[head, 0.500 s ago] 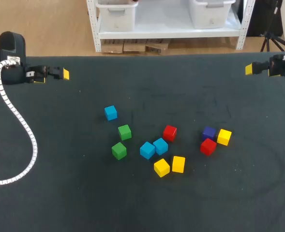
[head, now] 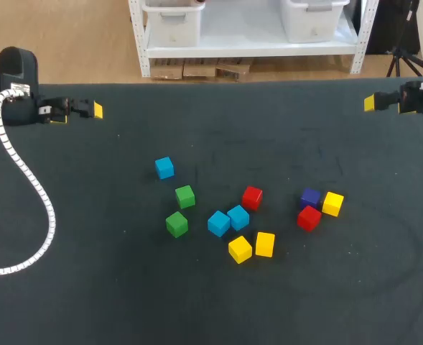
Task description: Place the blue cubes, place green cubes on the blue cubes, place the yellow cubes on the green cubes, then place the red cubes on the yellow cubes, and place purple cube on the red cubes.
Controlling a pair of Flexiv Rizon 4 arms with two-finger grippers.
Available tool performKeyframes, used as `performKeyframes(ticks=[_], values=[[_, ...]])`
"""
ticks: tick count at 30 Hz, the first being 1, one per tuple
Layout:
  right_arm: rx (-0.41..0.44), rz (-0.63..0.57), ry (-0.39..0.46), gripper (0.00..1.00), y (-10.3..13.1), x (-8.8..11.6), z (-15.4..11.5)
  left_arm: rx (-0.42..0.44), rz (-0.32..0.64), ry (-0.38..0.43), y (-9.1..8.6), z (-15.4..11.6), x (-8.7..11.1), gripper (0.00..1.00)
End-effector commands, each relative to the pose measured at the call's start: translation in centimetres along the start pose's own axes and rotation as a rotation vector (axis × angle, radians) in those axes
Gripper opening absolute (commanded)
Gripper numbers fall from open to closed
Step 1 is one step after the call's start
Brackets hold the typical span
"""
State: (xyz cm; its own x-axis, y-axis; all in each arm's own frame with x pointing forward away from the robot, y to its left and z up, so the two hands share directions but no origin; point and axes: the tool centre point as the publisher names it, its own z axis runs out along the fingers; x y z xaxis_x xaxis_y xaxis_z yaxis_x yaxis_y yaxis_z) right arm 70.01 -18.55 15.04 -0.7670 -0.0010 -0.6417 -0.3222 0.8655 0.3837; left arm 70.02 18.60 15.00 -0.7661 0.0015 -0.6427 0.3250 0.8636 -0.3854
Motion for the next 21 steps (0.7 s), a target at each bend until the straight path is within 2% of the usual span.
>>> performKeyframes(ticks=[1, 17, 21], values=[[0.003, 0.000, -0.001, 1.00, 0.06, 0.03, 0.00, -0.002, -0.001, 0.001, -0.06, -0.02, -0.01, 1.00], [0.003, 0.000, -0.001, 1.00, 0.06, 0.03, 0.00, -0.002, -0.001, 0.001, -0.06, -0.02, -0.01, 1.00], [-0.066, -0.071, -0.011, 1.00, 0.33, -0.13, -0.07, -0.002, -0.001, 0.001, -0.06, -0.02, -0.01, 1.00]])
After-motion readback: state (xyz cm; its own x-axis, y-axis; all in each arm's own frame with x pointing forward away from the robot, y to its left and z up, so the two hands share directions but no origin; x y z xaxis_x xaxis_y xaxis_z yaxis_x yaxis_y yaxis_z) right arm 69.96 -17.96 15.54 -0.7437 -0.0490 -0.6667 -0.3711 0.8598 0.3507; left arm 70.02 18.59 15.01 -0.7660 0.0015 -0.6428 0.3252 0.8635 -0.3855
